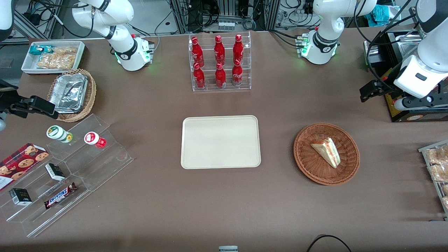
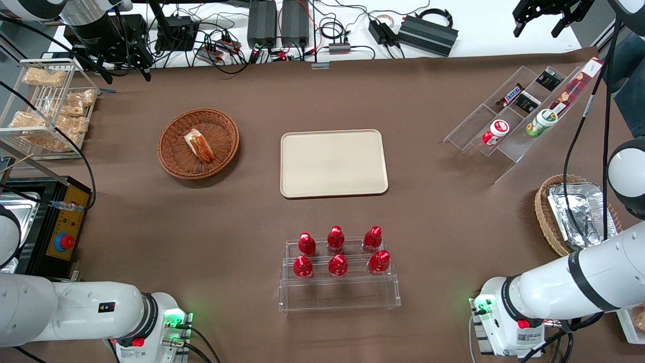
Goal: Place sandwich from basket to tray
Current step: 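Move the left gripper over the wrapped sandwich in the wicker basket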
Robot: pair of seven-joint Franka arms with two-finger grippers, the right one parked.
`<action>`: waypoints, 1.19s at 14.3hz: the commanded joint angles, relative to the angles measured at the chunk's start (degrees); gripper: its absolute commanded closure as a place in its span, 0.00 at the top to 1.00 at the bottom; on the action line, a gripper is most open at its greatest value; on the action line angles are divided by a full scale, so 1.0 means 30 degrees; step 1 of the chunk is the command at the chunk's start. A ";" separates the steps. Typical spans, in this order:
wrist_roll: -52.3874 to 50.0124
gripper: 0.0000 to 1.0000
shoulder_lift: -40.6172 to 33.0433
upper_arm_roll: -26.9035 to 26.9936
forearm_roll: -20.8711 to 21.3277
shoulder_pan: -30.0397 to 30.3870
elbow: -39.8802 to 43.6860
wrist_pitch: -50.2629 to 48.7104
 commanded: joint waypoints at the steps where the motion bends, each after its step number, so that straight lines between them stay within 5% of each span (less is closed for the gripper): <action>1: 0.0641 1.00 -0.0099 -0.0068 -0.0007 0.0105 0.0069 -0.0291; 7: 0.0613 1.00 0.1361 -0.0156 0.0169 -0.0101 -0.2272 0.1812; 17: -0.2688 1.00 0.3124 -0.0127 0.0404 -0.0101 -0.8658 1.2975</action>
